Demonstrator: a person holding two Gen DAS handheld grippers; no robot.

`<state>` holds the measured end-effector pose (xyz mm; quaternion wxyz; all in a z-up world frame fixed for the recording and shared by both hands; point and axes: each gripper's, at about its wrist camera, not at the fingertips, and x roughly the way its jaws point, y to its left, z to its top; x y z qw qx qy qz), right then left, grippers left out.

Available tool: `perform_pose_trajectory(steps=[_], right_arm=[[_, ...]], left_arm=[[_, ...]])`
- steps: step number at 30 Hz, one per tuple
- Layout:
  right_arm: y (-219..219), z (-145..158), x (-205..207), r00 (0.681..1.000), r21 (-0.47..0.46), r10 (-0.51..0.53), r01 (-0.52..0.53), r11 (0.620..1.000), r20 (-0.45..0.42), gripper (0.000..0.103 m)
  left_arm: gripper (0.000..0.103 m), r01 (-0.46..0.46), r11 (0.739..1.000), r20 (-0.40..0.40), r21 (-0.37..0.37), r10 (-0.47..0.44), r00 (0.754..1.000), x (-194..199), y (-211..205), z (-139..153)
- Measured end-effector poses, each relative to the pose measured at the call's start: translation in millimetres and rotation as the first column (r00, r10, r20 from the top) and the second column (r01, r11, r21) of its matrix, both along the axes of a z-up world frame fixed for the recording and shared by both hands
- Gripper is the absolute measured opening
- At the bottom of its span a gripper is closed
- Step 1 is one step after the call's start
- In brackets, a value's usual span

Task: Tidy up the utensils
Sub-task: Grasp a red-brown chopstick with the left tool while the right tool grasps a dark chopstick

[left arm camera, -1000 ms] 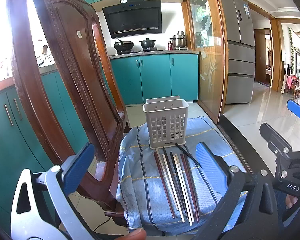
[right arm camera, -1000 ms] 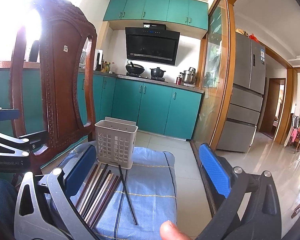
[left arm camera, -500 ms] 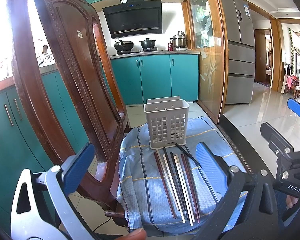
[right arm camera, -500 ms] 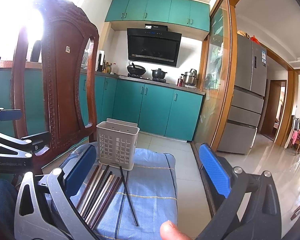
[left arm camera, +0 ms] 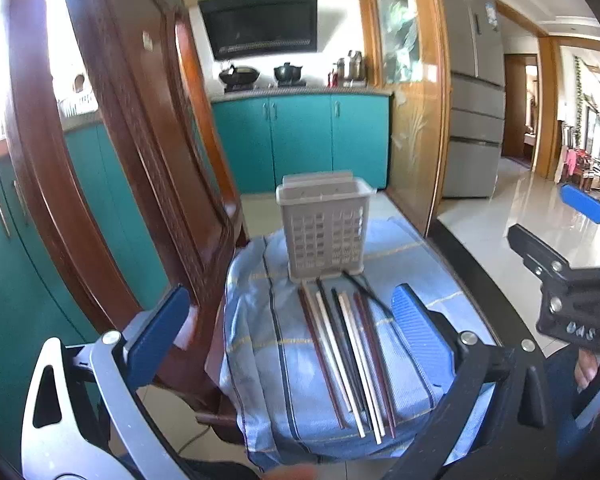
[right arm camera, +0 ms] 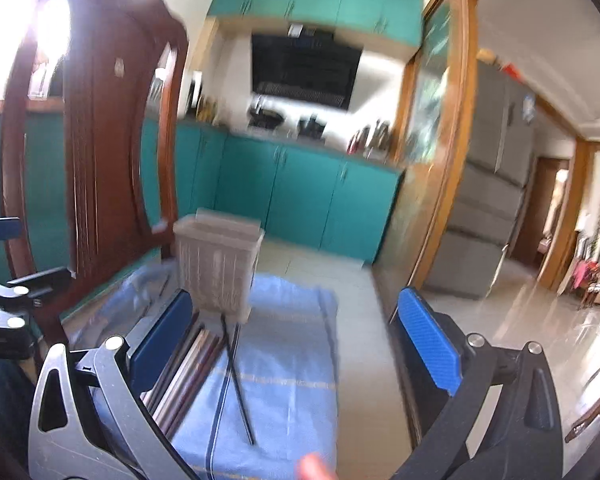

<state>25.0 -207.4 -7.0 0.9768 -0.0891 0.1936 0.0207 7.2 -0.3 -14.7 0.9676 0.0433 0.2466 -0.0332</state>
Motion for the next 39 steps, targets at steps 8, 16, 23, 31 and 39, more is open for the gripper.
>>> perform_pose_trajectory(steps=[8,16,23,31,39], right_arm=[[10.7,-87.3,130.1,0.865,0.187,0.225,-0.156,0.970,-0.448,0.040],[33.9,-156.4,210.7,0.734,0.132,0.178,-0.121,0.984,-0.655,0.035],[3.7,-162.3,211.6,0.687,0.196,0.138,0.006,0.981,-0.714,0.007],[-1.0,-160.5,203.8,0.680,0.209,0.155,-0.002,0.978,-0.717,0.007],[-2.0,-157.6,207.9,0.703,0.158,0.116,-0.004,0.987,-0.702,0.008]], left_arm=[[0.044,0.052,0.998,-0.231,0.037,-0.042,0.972,56.3,-16.3,-59.5],[0.016,0.070,0.996,-0.474,-0.050,-0.085,0.876,189.8,-12.9,-111.9],[0.013,0.105,0.992,-0.567,-0.072,-0.127,0.814,233.0,-15.3,-155.3],[0.013,0.108,0.994,-0.564,-0.019,-0.100,0.820,233.1,-16.5,-160.6],[0.013,0.070,0.996,-0.587,-0.059,-0.091,0.804,235.6,-5.8,-157.6]])
